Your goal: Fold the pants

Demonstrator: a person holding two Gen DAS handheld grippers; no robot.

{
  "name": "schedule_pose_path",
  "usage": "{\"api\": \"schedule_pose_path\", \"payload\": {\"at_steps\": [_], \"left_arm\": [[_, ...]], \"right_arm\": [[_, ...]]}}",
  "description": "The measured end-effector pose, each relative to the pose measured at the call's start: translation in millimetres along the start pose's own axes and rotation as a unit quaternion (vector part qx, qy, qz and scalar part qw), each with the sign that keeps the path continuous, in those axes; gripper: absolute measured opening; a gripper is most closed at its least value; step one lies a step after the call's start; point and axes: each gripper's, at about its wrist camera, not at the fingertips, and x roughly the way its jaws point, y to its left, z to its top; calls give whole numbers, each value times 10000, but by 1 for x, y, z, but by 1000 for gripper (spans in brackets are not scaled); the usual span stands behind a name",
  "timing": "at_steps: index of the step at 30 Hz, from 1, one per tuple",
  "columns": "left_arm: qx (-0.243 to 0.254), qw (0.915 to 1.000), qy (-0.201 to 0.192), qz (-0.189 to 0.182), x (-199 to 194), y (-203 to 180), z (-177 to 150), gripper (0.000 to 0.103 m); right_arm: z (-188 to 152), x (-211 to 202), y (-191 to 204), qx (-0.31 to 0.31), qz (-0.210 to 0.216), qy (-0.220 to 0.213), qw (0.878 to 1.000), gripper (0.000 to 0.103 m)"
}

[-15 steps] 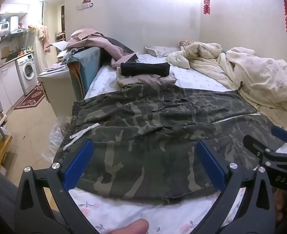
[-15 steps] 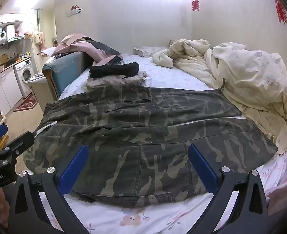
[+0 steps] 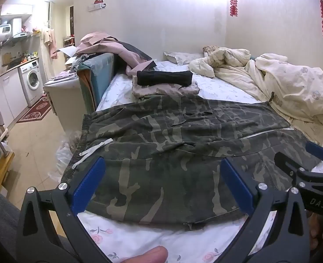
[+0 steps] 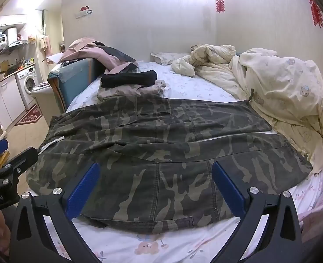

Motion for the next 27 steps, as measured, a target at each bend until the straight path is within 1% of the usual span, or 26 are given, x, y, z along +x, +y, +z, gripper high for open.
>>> {"api": "schedule_pose_path", "payload": {"at_steps": [27], "left_arm": [[35,10000,-14,19,-2,-1,0,103]], "right_arm": [[0,0,2,-14,-22,-27,10000,103]]}}
